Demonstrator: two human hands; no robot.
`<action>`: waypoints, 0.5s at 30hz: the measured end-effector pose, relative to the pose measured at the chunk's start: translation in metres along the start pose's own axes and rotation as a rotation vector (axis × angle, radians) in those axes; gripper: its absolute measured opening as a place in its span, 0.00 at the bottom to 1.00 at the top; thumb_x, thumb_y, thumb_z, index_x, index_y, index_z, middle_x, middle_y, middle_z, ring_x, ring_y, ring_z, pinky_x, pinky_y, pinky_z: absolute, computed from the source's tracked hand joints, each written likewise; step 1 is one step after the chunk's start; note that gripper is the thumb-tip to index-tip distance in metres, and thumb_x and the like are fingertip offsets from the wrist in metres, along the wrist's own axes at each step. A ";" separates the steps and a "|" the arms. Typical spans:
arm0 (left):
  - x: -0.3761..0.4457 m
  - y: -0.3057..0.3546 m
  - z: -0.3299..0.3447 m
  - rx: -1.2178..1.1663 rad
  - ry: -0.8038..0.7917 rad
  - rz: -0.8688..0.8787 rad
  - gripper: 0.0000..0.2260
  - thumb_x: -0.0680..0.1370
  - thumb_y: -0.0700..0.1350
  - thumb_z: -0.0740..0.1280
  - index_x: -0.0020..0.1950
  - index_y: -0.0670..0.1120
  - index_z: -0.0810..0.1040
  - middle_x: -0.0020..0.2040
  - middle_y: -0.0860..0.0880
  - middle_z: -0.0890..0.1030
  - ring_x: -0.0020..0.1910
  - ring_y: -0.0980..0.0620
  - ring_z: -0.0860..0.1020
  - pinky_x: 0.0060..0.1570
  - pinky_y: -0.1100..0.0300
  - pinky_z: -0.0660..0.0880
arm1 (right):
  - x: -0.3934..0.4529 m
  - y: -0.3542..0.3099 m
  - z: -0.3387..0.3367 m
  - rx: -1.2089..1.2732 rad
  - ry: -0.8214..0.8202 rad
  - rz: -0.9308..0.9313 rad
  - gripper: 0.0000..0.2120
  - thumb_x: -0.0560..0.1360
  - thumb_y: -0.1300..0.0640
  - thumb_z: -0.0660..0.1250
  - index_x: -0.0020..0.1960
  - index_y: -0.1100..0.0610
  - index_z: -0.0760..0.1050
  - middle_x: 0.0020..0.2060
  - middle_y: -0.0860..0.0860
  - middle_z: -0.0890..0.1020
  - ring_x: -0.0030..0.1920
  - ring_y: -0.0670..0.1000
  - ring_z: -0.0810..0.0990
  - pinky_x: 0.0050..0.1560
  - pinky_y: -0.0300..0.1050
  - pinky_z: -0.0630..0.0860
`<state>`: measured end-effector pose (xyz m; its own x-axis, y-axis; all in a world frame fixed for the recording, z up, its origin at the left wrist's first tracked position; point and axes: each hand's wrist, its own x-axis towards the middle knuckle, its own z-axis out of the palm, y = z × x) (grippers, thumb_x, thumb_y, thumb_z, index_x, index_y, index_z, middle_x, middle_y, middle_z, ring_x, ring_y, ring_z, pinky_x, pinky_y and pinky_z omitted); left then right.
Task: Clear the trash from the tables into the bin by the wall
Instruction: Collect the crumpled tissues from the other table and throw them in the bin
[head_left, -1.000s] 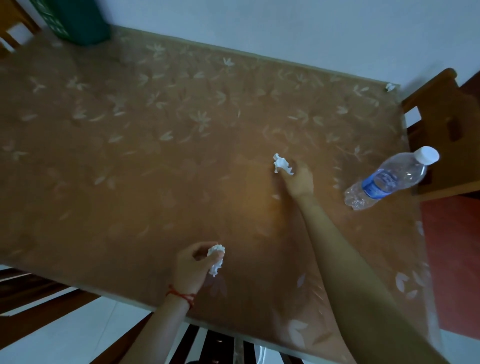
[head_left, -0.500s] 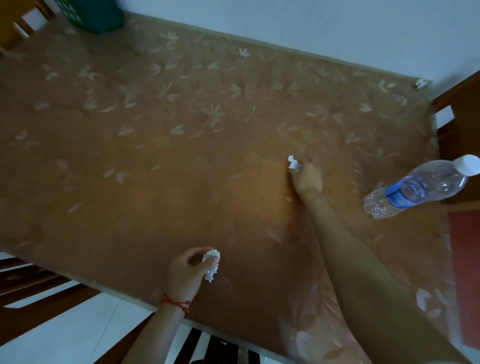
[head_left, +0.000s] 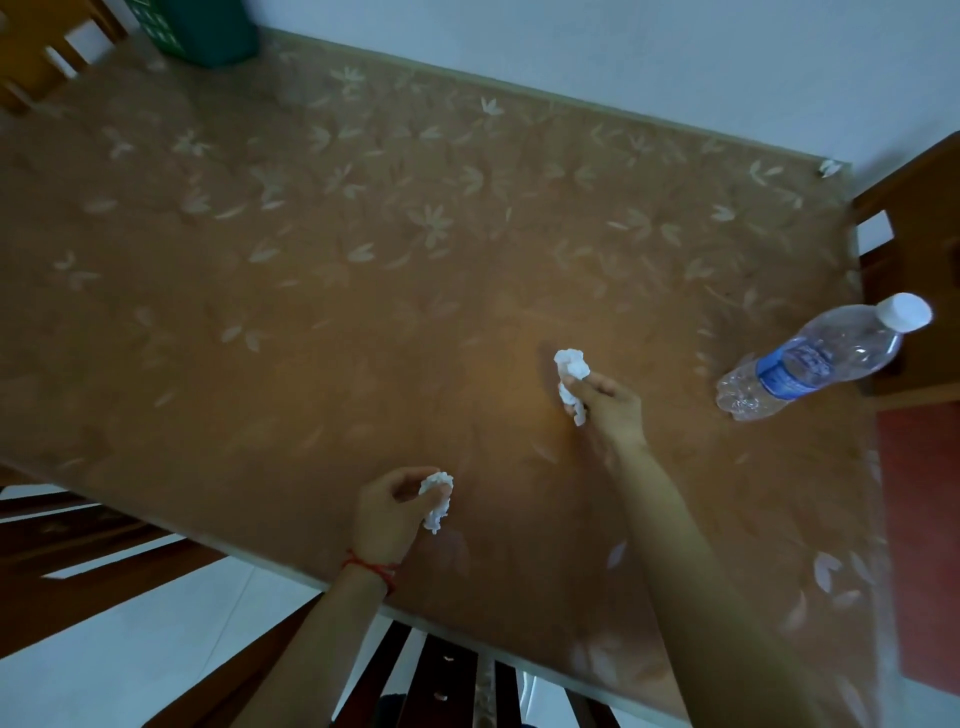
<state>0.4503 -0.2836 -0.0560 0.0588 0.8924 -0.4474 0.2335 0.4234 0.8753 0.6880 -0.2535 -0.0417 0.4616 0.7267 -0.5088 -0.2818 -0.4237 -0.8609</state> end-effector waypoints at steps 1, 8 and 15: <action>-0.004 0.004 -0.001 -0.001 0.002 0.019 0.04 0.69 0.35 0.72 0.41 0.44 0.81 0.26 0.52 0.81 0.26 0.57 0.78 0.27 0.65 0.75 | -0.010 0.002 -0.002 0.014 -0.008 0.011 0.10 0.70 0.57 0.72 0.49 0.61 0.80 0.29 0.48 0.75 0.29 0.47 0.69 0.30 0.36 0.68; -0.020 0.010 -0.011 -0.030 0.061 0.004 0.05 0.68 0.39 0.73 0.43 0.43 0.82 0.32 0.48 0.82 0.32 0.51 0.80 0.37 0.56 0.77 | -0.078 0.014 -0.015 -0.009 -0.012 0.031 0.05 0.70 0.57 0.72 0.44 0.58 0.81 0.30 0.49 0.76 0.30 0.47 0.69 0.32 0.37 0.67; -0.054 0.019 -0.020 -0.075 0.105 0.048 0.04 0.70 0.37 0.72 0.42 0.44 0.81 0.34 0.49 0.81 0.28 0.62 0.79 0.31 0.70 0.75 | -0.118 0.009 -0.010 -0.082 -0.038 -0.022 0.08 0.71 0.57 0.71 0.46 0.62 0.80 0.34 0.51 0.76 0.30 0.46 0.71 0.31 0.35 0.69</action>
<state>0.4325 -0.3203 -0.0118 -0.0350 0.9219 -0.3859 0.1591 0.3864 0.9085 0.6398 -0.3487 0.0100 0.4341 0.7557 -0.4903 -0.2015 -0.4491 -0.8705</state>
